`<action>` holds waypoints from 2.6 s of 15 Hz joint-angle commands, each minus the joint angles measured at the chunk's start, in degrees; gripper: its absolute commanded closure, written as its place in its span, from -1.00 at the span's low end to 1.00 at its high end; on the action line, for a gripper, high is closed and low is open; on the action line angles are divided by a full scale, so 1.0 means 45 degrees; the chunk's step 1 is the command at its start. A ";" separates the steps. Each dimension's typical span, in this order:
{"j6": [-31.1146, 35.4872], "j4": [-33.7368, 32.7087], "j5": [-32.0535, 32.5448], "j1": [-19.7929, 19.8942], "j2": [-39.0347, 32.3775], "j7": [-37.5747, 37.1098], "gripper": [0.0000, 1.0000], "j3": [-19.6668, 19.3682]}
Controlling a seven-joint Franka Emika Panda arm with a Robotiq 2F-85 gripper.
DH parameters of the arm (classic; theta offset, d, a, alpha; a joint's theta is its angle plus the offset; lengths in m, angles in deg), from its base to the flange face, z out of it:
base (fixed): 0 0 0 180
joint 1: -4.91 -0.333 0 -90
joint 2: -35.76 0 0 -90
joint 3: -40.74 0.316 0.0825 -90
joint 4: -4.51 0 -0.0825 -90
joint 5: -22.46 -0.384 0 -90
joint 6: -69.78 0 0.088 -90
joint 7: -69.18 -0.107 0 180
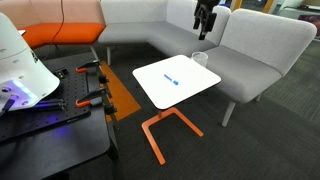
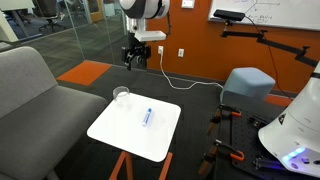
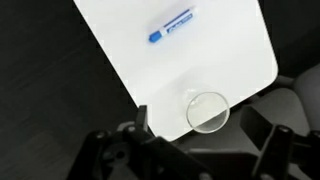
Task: Pick the cup and move it down on the table
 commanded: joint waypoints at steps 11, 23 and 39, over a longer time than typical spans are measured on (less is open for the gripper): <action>0.2196 -0.2287 -0.0988 0.0271 -0.4027 -0.0289 -1.00 0.0591; 0.2729 -0.3707 -0.1863 0.0282 -0.5838 -0.0680 0.11 0.0746; 0.2544 -0.0007 -0.0994 -0.0286 -0.2814 -0.0321 0.95 0.0575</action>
